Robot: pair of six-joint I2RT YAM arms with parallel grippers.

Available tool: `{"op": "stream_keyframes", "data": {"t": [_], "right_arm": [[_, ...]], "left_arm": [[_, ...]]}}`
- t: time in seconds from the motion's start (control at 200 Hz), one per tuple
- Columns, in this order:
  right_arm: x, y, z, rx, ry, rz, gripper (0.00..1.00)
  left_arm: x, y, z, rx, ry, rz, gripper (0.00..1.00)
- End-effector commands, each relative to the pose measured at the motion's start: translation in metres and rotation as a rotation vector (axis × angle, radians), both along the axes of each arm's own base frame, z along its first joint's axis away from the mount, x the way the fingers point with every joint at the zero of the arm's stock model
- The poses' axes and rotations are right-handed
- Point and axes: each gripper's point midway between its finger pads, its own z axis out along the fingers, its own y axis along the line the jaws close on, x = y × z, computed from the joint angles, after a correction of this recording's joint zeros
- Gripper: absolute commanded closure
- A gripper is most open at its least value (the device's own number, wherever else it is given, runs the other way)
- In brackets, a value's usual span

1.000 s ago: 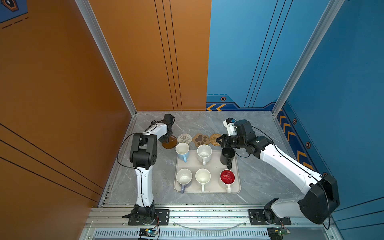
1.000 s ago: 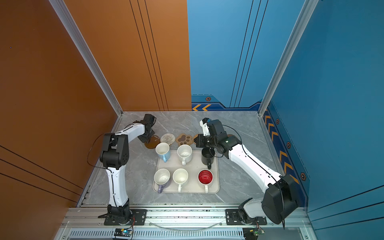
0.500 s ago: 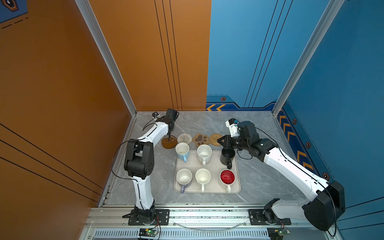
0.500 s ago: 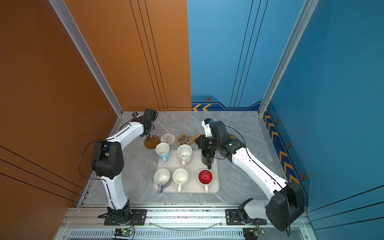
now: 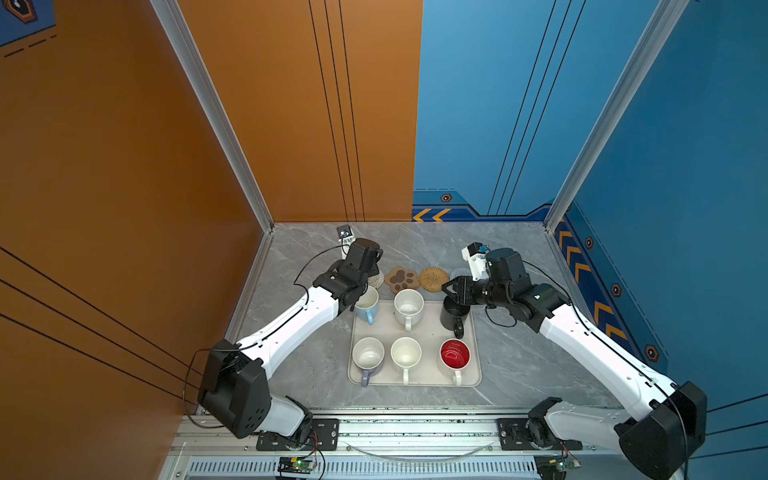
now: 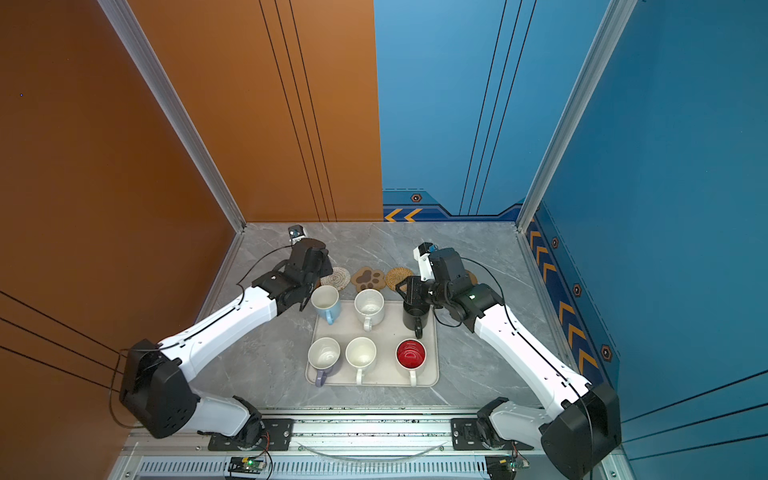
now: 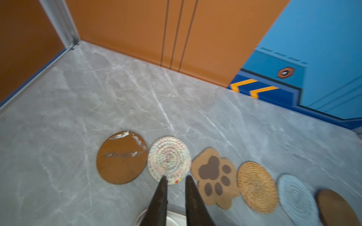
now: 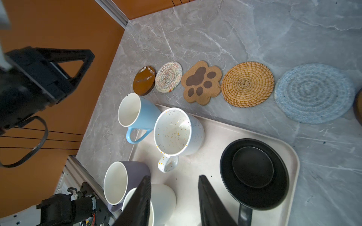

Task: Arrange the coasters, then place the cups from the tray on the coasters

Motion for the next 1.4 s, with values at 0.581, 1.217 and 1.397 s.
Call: {"op": "stream_keyframes", "data": {"t": [0.581, 1.217, 1.397], "right_arm": [[-0.032, -0.039, -0.037, -0.219, 0.073, -0.032, 0.38], [-0.062, -0.069, -0.080, -0.364, 0.205, -0.122, 0.30], [-0.062, -0.070, -0.099, -0.397, 0.253, -0.149, 0.30]], "left_arm": [[-0.139, -0.096, 0.037, -0.057, -0.231, -0.695, 0.18], [-0.152, -0.107, 0.006, -0.059, -0.257, -0.759, 0.02], [-0.152, -0.108, 0.002, -0.043, -0.255, -0.765, 0.02]]}}
